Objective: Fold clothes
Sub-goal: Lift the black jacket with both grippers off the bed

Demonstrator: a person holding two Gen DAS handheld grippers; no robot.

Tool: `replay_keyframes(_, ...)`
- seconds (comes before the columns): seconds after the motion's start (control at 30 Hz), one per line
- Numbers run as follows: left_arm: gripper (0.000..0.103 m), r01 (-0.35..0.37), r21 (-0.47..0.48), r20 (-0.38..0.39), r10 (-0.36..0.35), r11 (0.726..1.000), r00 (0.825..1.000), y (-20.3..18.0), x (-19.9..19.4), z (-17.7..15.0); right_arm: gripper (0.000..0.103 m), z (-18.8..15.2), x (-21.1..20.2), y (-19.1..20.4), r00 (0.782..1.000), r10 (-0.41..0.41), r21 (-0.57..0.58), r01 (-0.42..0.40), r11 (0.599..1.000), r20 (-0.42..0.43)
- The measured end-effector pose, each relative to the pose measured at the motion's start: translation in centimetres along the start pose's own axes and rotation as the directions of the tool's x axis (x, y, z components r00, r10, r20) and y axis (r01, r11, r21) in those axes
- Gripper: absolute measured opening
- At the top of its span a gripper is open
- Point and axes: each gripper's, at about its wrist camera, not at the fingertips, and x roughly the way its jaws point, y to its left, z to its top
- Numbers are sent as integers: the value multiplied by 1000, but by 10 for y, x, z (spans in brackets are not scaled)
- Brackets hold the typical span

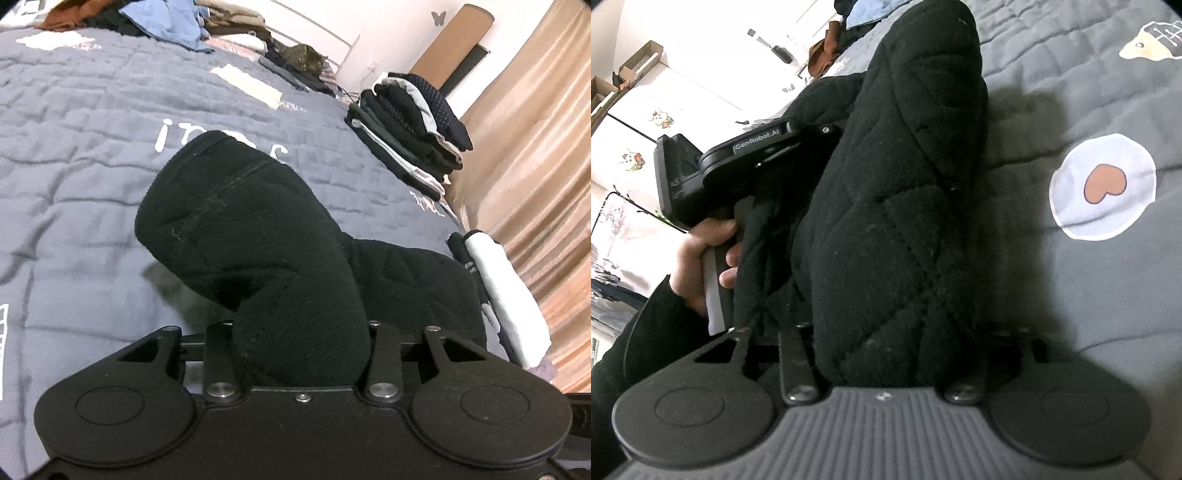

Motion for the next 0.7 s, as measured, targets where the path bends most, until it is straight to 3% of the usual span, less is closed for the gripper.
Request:
replay_keyframes(0.17, 26, -16, 11, 47, 15, 1000, 999, -20, -23, 3, 40, 2, -14, 4, 1000, 22, -23, -22, 999, 7)
replay_keyframes(0.53, 25, -12, -2, 174, 12, 1000, 985, -74, -76, -7, 39, 1, -59, 7, 995, 98, -96, -95, 991, 23)
replay_keyframes(0.7, 26, -37, 12, 196, 34, 999, 980, -104, -87, -13, 39, -1, -81, 8, 991, 129, -135, -125, 983, 26)
